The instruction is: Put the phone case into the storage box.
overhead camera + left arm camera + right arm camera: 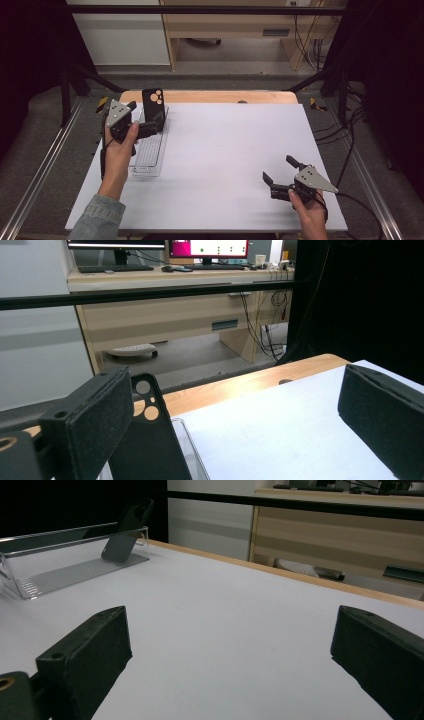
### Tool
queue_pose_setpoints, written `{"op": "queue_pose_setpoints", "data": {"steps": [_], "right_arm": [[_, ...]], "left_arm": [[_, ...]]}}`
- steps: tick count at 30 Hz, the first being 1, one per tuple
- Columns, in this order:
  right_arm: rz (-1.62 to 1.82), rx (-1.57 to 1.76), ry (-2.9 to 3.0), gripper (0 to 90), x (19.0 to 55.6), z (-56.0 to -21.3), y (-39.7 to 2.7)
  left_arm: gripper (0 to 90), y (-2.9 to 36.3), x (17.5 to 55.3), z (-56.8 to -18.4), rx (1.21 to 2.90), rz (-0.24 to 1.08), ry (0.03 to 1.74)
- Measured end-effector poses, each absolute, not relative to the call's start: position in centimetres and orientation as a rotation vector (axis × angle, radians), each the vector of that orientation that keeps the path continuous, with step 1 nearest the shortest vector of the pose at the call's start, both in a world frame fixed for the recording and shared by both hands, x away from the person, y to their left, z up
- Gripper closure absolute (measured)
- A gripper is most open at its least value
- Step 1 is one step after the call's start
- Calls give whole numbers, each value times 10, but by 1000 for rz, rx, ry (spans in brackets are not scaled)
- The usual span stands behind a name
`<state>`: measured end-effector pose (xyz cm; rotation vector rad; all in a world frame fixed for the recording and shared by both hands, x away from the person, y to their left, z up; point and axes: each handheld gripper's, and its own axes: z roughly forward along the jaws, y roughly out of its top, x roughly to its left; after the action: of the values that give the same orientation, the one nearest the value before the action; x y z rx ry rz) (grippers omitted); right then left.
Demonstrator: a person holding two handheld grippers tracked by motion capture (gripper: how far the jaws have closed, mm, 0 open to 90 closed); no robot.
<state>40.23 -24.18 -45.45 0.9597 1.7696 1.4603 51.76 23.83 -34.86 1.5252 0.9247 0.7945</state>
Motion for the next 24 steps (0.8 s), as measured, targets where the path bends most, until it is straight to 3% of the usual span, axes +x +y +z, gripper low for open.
{"op": "queue_pose_setpoints", "data": {"steps": [24], "right_arm": [[1464, 947, 1770, 24, 402, -456, -242]], "left_arm": [[12, 263, 500, -338, 1474, 779, 920]]}}
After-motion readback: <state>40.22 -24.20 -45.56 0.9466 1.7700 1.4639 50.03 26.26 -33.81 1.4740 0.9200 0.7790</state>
